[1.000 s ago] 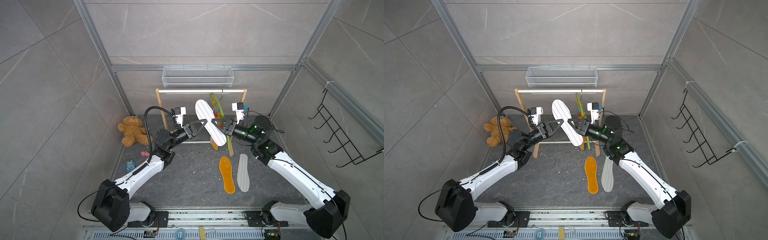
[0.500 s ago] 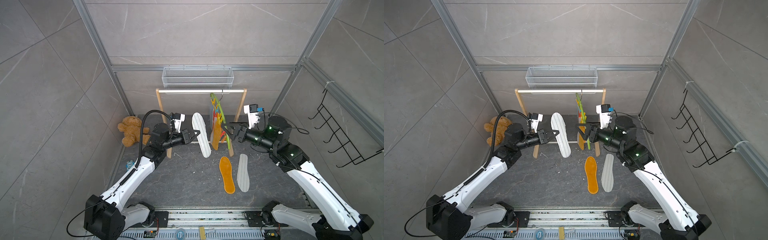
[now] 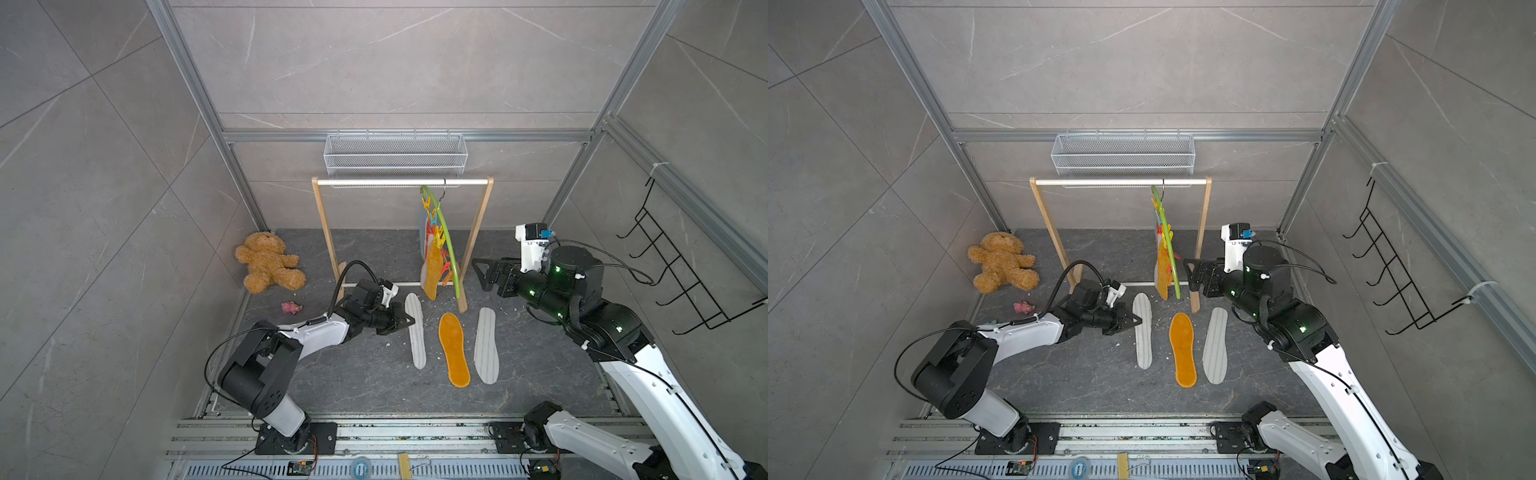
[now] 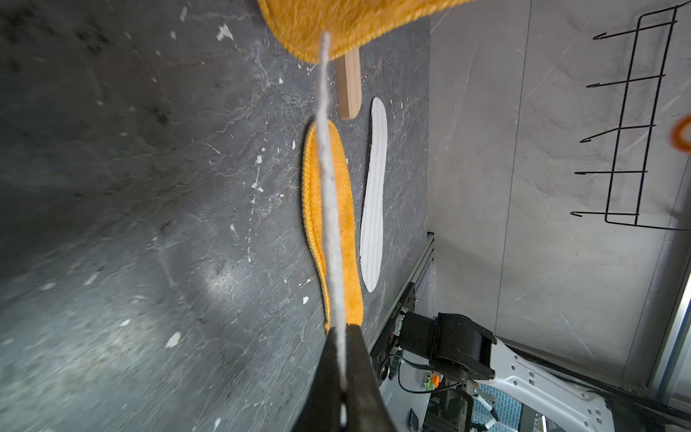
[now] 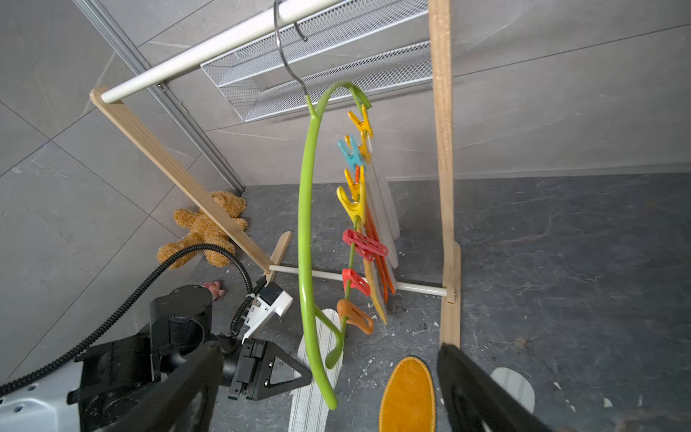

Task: Take the shoe insoles off the hanger
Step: Place the insole at the center of the board.

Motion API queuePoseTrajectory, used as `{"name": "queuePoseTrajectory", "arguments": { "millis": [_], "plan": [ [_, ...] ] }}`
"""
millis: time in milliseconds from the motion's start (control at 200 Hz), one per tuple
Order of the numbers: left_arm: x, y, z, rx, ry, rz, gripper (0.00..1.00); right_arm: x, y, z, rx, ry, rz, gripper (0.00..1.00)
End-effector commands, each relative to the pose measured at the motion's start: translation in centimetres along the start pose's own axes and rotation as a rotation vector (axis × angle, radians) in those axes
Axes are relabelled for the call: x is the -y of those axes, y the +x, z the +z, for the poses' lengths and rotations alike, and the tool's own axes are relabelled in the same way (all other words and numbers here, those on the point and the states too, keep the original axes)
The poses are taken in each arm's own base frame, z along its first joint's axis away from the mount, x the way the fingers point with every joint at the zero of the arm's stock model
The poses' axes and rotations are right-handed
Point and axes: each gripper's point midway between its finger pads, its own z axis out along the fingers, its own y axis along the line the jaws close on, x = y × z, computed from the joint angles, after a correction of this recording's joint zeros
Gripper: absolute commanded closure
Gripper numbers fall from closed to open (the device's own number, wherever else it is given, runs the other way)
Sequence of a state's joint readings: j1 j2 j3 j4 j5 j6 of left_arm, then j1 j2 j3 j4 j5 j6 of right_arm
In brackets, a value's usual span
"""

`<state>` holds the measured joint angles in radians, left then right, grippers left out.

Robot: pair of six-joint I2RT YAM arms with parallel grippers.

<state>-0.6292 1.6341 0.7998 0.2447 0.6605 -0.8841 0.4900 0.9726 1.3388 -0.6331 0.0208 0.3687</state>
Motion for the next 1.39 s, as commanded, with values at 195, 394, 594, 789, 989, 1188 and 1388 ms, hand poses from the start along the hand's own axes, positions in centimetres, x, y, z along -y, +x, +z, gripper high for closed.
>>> {"name": "queuePoseTrajectory", "arguments": {
  "millis": [195, 394, 594, 789, 989, 1188, 1388],
  "plan": [
    [-0.5, 0.4, 4.2, 0.007, 0.043, -0.050, 1.00, 1.6, 0.8, -0.7, -0.006, 0.069, -0.006, 0.06],
    [-1.3, 0.2, 4.7, 0.023, 0.022, -0.059, 1.00, 2.2, 1.5, -0.5, -0.015, 0.086, 0.006, 0.06],
    [-2.0, 1.0, 5.8, 0.014, -0.001, -0.068, 1.00, 2.8, 2.1, -0.2, -0.021, 0.101, 0.027, 0.05],
    [-2.2, 1.2, 6.5, 0.005, -0.008, -0.071, 1.00, 3.1, 2.4, 0.0, -0.028, 0.101, 0.037, 0.05],
    [-2.5, 1.3, 6.3, 0.012, -0.029, -0.071, 0.92, 3.3, 2.8, 0.0, -0.034, 0.104, 0.047, 0.05],
    [-3.1, 1.5, 5.1, 0.026, -0.097, -0.063, 0.57, 3.5, 3.1, 0.1, -0.039, 0.101, 0.059, 0.05],
    [-3.3, 1.8, 3.9, 0.022, -0.177, -0.027, 0.51, 3.6, 3.3, 0.5, -0.048, 0.093, 0.073, 0.05]
  ]
}}
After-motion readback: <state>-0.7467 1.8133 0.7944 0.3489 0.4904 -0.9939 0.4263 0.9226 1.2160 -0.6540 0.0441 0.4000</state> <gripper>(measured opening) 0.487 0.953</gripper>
